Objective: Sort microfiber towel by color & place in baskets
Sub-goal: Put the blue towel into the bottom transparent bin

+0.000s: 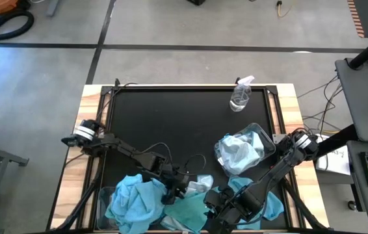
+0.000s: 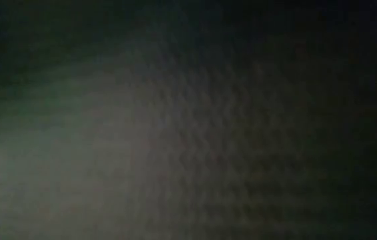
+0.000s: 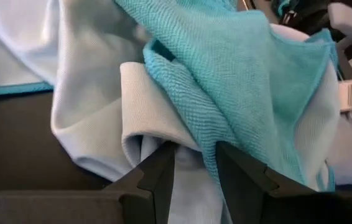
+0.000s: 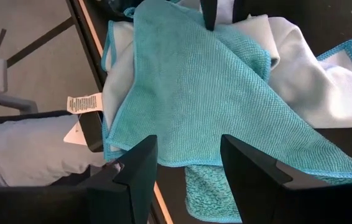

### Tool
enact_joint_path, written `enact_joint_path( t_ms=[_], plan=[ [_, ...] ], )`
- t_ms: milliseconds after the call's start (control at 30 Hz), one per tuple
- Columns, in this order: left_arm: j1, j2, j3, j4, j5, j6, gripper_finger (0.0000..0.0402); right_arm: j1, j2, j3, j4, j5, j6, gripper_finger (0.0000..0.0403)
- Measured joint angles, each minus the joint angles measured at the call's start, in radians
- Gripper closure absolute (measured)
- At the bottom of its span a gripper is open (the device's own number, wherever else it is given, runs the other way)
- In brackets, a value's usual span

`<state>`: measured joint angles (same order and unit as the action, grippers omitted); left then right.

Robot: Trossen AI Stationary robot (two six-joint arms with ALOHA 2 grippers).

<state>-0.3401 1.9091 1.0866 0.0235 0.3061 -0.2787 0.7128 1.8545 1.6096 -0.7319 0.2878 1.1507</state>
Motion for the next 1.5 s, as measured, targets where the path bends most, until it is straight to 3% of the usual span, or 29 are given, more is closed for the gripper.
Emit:
enact_joint_path(
  t_ms=[233, 467, 833, 1400, 1500],
  plan=[
    [-0.019, 0.056, 0.110, -0.035, 0.051, -0.020, 0.0297, 0.000, 0.000, 0.000, 0.001, 0.000, 0.005, 0.0232],
    [-0.035, 0.132, 0.276, -0.235, 0.047, -0.005, 0.0303, 0.004, 0.000, 0.000, -0.003, 0.000, 0.018, 0.0232],
    [-0.037, 0.179, 0.379, -0.379, 0.045, 0.008, 0.0396, 0.012, 0.000, 0.000, -0.021, 0.000, 0.020, 0.0232],
    [-0.064, 0.169, 0.647, -0.789, 0.043, 0.032, 0.0401, 0.016, 0.000, -0.001, -0.023, 0.001, 0.020, 0.0232],
    [-0.079, 0.168, 0.704, -0.864, 0.004, 0.052, 0.0401, 0.018, 0.000, -0.002, -0.023, 0.002, 0.020, 0.0232]
  ],
)
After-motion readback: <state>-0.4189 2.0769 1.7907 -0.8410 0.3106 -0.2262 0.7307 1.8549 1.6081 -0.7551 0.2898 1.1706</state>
